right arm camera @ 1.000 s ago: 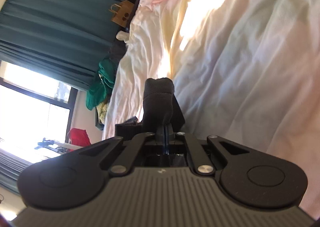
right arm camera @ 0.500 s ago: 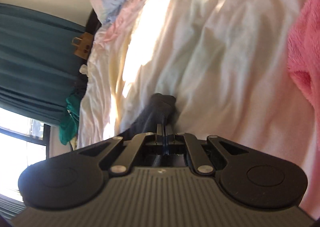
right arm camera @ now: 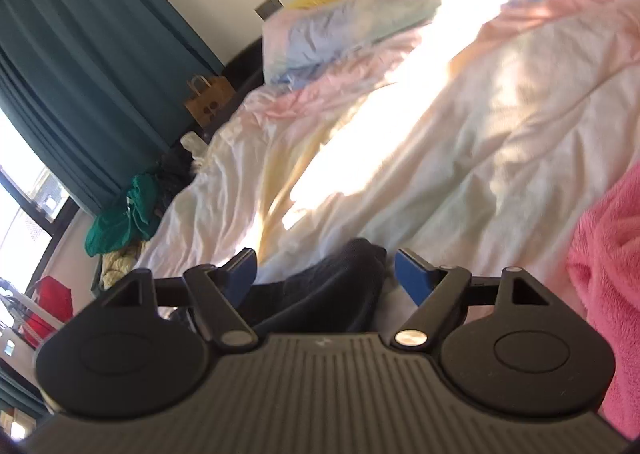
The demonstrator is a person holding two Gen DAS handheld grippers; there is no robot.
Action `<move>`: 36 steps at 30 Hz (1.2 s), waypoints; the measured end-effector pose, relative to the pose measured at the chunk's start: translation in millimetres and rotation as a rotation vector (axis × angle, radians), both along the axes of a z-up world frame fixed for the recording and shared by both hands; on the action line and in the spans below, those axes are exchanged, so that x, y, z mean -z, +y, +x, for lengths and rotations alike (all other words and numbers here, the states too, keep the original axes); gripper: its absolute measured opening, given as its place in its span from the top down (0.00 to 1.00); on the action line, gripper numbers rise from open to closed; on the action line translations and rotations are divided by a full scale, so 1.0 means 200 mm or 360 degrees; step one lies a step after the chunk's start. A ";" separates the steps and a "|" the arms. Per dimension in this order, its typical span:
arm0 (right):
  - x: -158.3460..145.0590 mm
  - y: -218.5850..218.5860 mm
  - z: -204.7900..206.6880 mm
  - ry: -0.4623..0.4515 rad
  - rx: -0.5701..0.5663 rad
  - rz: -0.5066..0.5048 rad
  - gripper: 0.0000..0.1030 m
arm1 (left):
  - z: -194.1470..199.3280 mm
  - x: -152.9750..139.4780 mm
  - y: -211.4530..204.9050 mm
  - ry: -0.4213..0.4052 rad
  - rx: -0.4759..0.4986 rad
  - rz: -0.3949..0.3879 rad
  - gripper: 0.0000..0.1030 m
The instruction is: Fold clothes
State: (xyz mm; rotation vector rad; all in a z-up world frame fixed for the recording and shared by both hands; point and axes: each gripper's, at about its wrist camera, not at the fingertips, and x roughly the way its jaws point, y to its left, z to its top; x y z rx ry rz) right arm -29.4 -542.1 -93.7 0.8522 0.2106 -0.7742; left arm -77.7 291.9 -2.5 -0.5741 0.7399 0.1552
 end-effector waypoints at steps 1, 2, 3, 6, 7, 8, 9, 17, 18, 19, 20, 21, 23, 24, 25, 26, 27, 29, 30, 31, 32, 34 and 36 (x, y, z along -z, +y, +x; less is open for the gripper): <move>-0.02 0.02 0.00 -0.0028 -0.0024 -0.0018 0.23 | -0.01 -0.04 -0.02 -0.0043 0.0005 0.0052 0.21; -0.03 0.03 0.01 -0.0050 -0.0066 -0.0001 0.23 | -0.01 -0.07 -0.05 -0.0076 0.0011 0.0095 0.20; -0.04 0.05 0.02 -0.0071 -0.0110 0.0022 0.23 | 0.00 -0.10 -0.08 -0.0110 0.0024 0.0135 0.19; 0.00 0.09 0.09 -0.0143 -0.0315 0.0245 0.23 | 0.06 -0.15 -0.19 -0.0178 0.0086 0.0206 0.16; 0.02 0.11 0.12 -0.0152 -0.0374 0.0327 0.23 | 0.09 -0.17 -0.24 -0.0192 0.0109 0.0223 0.15; 0.04 0.13 0.14 -0.0158 -0.0432 0.0408 0.23 | 0.13 -0.17 -0.30 -0.0197 0.0130 0.0211 0.15; 0.06 0.15 0.16 -0.0148 -0.0461 0.0475 0.24 | 0.17 -0.16 -0.35 -0.0202 0.0151 0.0198 0.15; 0.27 0.25 0.32 -0.0051 -0.0544 0.0769 0.31 | 0.53 0.00 -0.77 -0.0112 0.0391 0.0068 0.14; 0.28 0.25 0.33 -0.0052 -0.0545 0.0767 0.34 | 0.55 0.03 -0.77 -0.0108 0.0398 0.0051 0.14; 0.27 0.26 0.35 -0.0043 -0.0544 0.0749 0.34 | 0.57 0.06 -0.78 -0.0103 0.0404 0.0034 0.15; 0.27 0.27 0.36 -0.0042 -0.0536 0.0721 0.35 | 0.59 0.08 -0.79 -0.0099 0.0411 0.0017 0.15; 0.27 0.27 0.37 -0.0055 -0.0532 0.0703 0.36 | 0.61 0.11 -0.80 -0.0095 0.0418 0.0000 0.15; 0.28 0.27 0.40 -0.0058 -0.0524 0.0685 0.62 | 0.65 0.17 -0.81 -0.0086 0.0431 -0.0035 0.15; 0.29 0.27 0.41 -0.0047 -0.0513 0.0683 0.69 | 0.67 0.19 -0.82 -0.0081 0.0435 -0.0052 0.15; 0.30 0.26 0.43 -0.0036 -0.0501 0.0682 0.79 | 0.67 0.21 -0.81 -0.0069 0.0410 -0.0071 0.15; 0.31 0.26 0.43 -0.0055 -0.0489 0.0703 0.84 | 0.68 0.22 -0.79 -0.0057 0.0385 -0.0088 0.14; 0.33 0.25 0.43 -0.0080 -0.0477 0.0728 0.86 | 0.68 0.23 -0.78 -0.0043 0.0361 -0.0100 0.14; 0.34 0.24 0.42 -0.0130 -0.0463 0.0764 0.93 | 0.69 0.25 -0.76 -0.0016 0.0324 -0.0116 0.14; 0.33 0.24 0.42 -0.0147 -0.0467 0.0754 0.93 | 0.69 0.25 -0.75 -0.0007 0.0316 -0.0122 0.14; 0.31 0.24 0.42 -0.0151 -0.0478 0.0721 0.93 | 0.70 0.26 -0.75 -0.0005 0.0315 -0.0127 0.14; 0.28 0.25 0.43 -0.0149 -0.0502 0.0662 0.93 | 0.70 0.26 -0.75 -0.0004 0.0313 -0.0132 0.14; 0.20 0.27 0.42 -0.0190 -0.0523 0.0519 0.94 | 0.70 0.27 -0.75 -0.0012 0.0321 -0.0149 0.14; 0.11 0.29 0.40 -0.0273 -0.0531 0.0386 0.94 | 0.70 0.27 -0.76 -0.0012 0.0343 -0.0162 0.14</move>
